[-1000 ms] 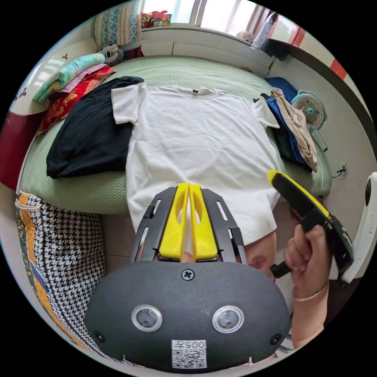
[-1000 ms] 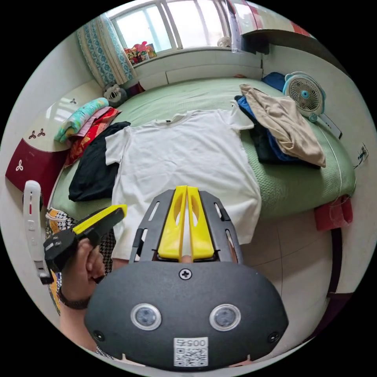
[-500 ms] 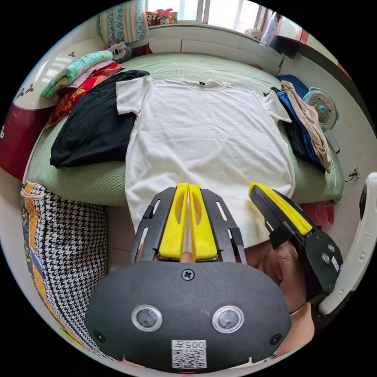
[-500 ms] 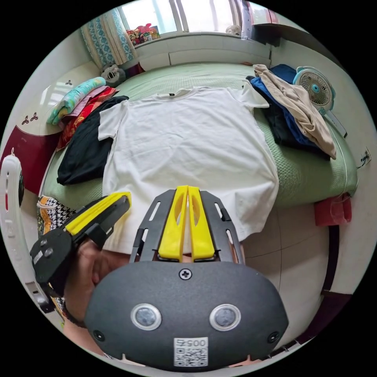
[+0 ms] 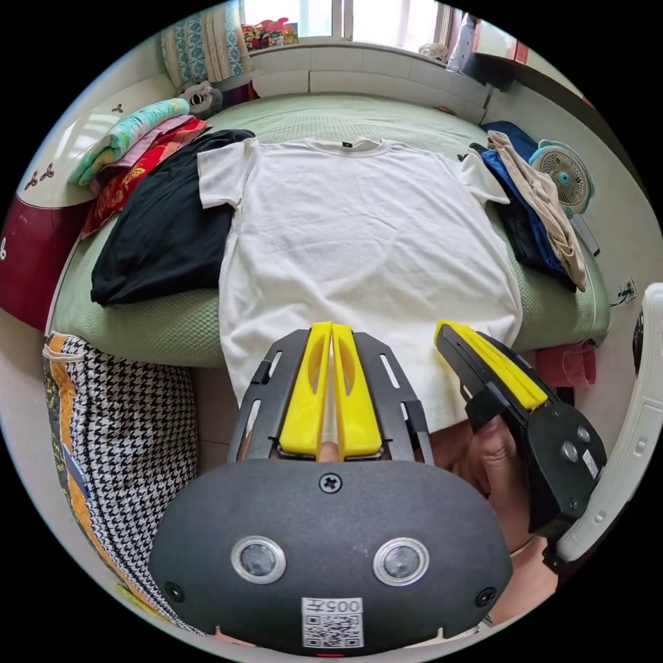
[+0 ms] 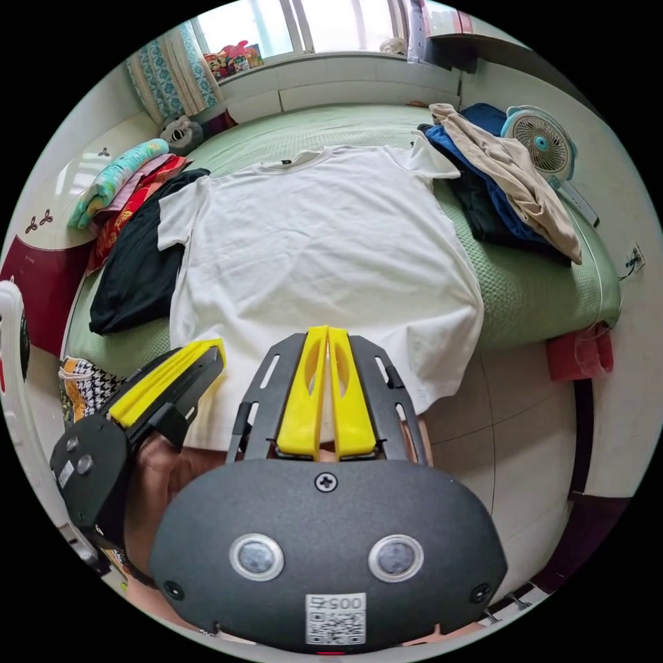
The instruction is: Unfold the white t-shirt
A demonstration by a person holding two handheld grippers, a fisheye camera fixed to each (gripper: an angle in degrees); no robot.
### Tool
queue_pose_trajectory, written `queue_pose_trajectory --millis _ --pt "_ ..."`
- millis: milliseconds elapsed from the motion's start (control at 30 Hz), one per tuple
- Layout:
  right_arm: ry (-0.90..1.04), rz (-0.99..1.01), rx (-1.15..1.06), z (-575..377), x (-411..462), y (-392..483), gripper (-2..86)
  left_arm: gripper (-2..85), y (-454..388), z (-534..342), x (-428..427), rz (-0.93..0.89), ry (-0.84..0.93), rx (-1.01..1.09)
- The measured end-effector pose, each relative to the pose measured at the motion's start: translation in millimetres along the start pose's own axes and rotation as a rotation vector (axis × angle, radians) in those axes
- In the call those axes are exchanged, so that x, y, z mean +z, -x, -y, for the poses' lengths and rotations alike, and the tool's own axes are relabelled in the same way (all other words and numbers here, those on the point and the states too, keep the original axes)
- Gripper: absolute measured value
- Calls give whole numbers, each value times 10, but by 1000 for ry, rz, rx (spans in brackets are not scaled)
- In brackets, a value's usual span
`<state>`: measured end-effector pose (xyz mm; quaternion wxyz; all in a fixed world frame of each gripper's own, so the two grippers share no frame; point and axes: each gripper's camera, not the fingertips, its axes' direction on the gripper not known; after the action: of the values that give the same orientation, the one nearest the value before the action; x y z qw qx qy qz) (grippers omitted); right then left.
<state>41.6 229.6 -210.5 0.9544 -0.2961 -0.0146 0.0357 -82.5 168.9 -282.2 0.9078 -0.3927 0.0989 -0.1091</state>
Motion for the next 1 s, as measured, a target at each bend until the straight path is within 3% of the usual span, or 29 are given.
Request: queue_pose_trajectory --millis 1000 --pt "-12 -22 -37 101 -229 211 -11 -7 -170 -43 133 37 -11 4"
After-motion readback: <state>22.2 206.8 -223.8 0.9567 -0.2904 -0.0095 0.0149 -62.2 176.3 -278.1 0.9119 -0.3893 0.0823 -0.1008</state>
